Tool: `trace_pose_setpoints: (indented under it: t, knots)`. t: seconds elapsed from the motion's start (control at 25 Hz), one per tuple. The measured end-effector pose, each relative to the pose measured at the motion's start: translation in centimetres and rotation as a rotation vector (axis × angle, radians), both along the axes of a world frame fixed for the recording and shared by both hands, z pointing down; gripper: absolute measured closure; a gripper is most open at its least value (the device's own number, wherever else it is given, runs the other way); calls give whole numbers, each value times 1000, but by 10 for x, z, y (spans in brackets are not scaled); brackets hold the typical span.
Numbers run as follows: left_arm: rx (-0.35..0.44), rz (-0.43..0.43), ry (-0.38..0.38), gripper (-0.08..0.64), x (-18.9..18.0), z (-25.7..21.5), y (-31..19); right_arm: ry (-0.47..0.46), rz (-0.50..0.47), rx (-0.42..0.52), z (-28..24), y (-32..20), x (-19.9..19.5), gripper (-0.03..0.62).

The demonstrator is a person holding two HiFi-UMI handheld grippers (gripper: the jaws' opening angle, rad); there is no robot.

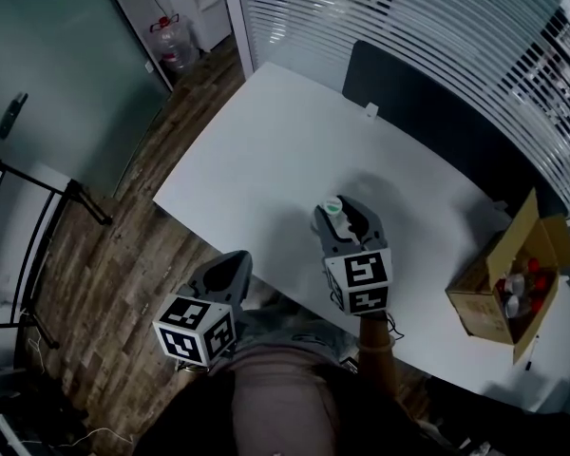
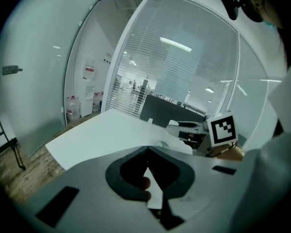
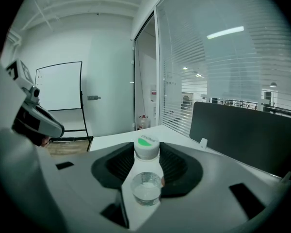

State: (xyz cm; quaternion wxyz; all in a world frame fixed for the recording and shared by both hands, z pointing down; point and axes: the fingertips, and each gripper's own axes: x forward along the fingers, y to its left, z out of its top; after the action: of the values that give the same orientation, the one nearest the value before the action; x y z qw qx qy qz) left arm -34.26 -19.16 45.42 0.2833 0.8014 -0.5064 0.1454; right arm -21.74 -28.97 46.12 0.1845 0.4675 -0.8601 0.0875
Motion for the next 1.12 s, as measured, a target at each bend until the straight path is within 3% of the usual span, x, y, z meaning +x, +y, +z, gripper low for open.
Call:
trace_pose_setpoints:
  t: [0.48, 1.04, 1.12]
  knots:
    - [13, 82, 10, 551, 8, -2, -1, 13, 13, -4, 0, 13, 8, 417]
    - [67, 150, 36, 551, 33, -19, 18, -10, 114, 4, -17, 59, 37, 420]
    - [77, 155, 43, 551, 39, -24, 24, -31, 128, 16, -24, 68, 42, 445]
